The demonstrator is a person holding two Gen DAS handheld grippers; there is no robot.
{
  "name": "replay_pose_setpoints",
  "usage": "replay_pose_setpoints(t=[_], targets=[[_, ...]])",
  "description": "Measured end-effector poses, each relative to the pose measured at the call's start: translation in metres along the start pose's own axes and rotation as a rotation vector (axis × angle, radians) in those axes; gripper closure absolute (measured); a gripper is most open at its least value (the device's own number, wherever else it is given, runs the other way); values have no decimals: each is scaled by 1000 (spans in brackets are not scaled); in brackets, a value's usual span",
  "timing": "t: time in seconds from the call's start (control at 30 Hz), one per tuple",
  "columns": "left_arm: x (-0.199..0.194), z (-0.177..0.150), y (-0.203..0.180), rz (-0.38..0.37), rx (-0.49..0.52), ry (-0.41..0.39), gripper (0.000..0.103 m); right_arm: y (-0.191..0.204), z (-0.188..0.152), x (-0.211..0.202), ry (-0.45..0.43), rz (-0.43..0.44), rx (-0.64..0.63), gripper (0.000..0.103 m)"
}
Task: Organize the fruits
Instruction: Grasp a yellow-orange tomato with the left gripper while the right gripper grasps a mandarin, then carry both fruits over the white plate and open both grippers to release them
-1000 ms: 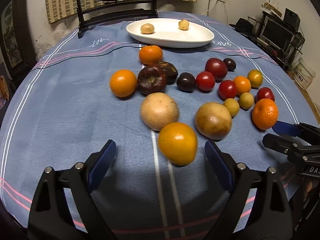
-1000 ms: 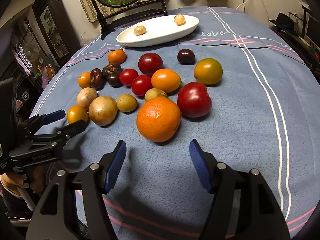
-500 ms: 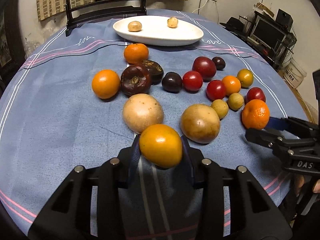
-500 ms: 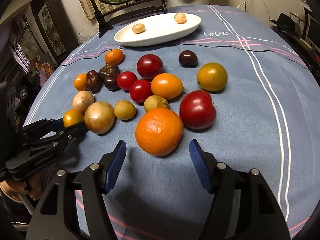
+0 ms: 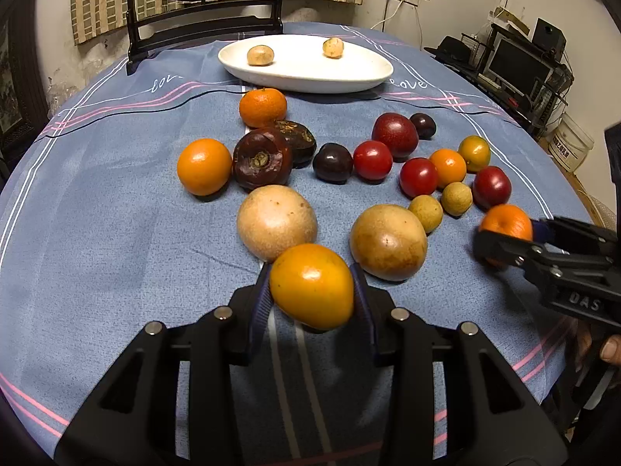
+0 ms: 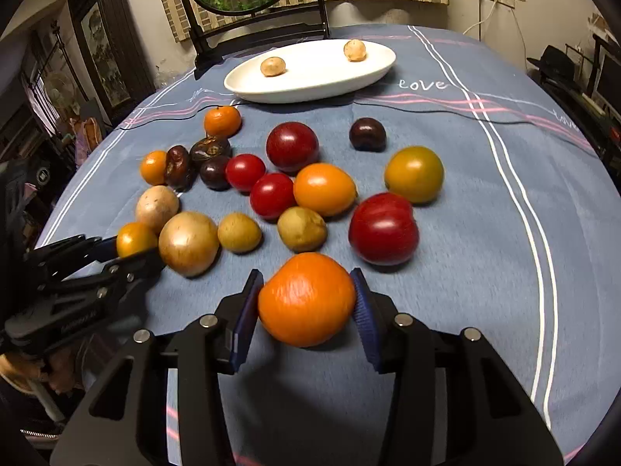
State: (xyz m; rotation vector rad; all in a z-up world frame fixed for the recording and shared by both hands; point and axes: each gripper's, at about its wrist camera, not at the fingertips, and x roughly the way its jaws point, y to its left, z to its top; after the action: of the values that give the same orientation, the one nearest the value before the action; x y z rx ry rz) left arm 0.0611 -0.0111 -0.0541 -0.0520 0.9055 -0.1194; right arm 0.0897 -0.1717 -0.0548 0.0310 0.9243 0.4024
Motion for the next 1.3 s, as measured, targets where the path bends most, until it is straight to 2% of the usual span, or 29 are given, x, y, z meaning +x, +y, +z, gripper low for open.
replay_pose_setpoints(t=[0.3,0.47,0.6,0.77,0.93,1.07,1.17,1.3], targets=[[-22,-3,2,13,0,-43,64,-7,-4,-28,-58,15,17,57],[-45,8,8,5,5,-84,64,-6,5,-45,-92,43,15,57],[-60,34,17,-3,17,-112,64,-5,27,-57,-122,63,-2,56],[-61,85,23,20,46,-133,64,-5,76,-61,-153,34,-62,57],[-37,142,25,13,57,-149,64,-16,138,-32,-139,19,-72,57],[7,187,28,-15,43,-115,64,-27,183,9,-80,23,-58,57],[42,212,31,-19,50,-76,63,-33,218,49,-36,4,-59,57],[81,227,40,-12,38,-39,63,-43,249,99,7,-2,-27,57]])
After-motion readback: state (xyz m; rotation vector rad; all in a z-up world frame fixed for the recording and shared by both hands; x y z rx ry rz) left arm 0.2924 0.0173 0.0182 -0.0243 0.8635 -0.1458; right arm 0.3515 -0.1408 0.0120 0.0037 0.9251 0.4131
